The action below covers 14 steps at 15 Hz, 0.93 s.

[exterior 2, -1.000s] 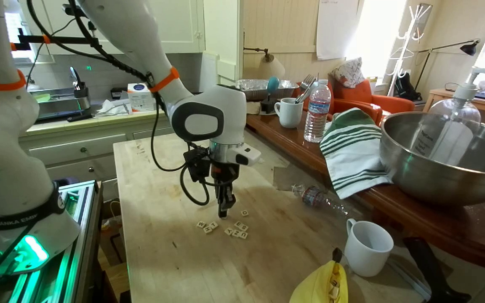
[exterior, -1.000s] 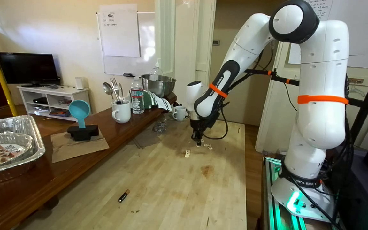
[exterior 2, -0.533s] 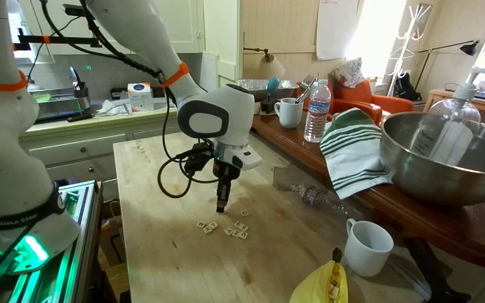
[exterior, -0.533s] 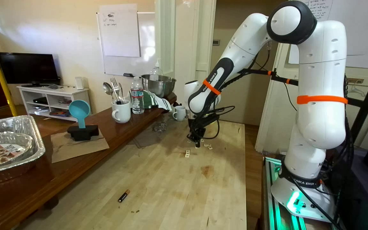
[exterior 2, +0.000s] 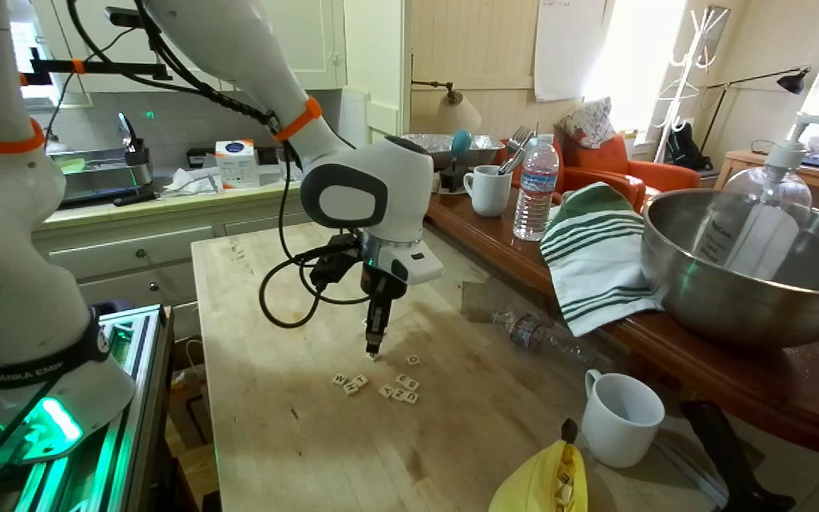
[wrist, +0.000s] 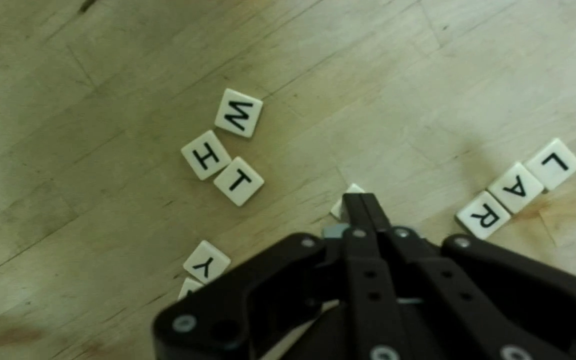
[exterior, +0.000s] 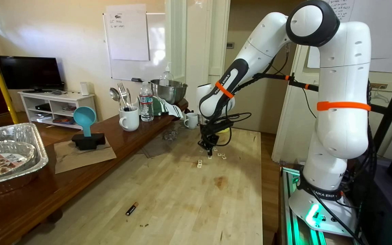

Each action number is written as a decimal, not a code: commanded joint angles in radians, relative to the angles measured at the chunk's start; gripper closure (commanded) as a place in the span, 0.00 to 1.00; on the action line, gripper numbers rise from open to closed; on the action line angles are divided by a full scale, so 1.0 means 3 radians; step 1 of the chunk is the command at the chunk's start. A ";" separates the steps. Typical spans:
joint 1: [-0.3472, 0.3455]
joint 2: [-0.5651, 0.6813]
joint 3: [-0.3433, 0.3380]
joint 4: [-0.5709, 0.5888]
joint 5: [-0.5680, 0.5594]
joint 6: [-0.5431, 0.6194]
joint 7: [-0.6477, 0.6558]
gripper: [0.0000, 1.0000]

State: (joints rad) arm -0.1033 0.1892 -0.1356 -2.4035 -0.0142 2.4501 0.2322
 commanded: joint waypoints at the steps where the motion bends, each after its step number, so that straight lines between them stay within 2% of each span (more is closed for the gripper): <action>1: 0.0006 -0.0169 -0.0007 -0.0064 -0.0010 -0.0018 -0.0070 1.00; 4: -0.0009 -0.0228 0.0016 -0.0105 -0.0091 0.0039 -0.0395 1.00; 9: -0.0007 -0.0270 0.0017 -0.0209 -0.0491 0.0212 -0.0971 1.00; 14: -0.0041 -0.0268 0.0039 -0.0365 -0.0738 0.0611 -0.1580 1.00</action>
State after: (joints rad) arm -0.1035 0.1307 -0.1311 -2.4589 -0.1987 2.5526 -0.1348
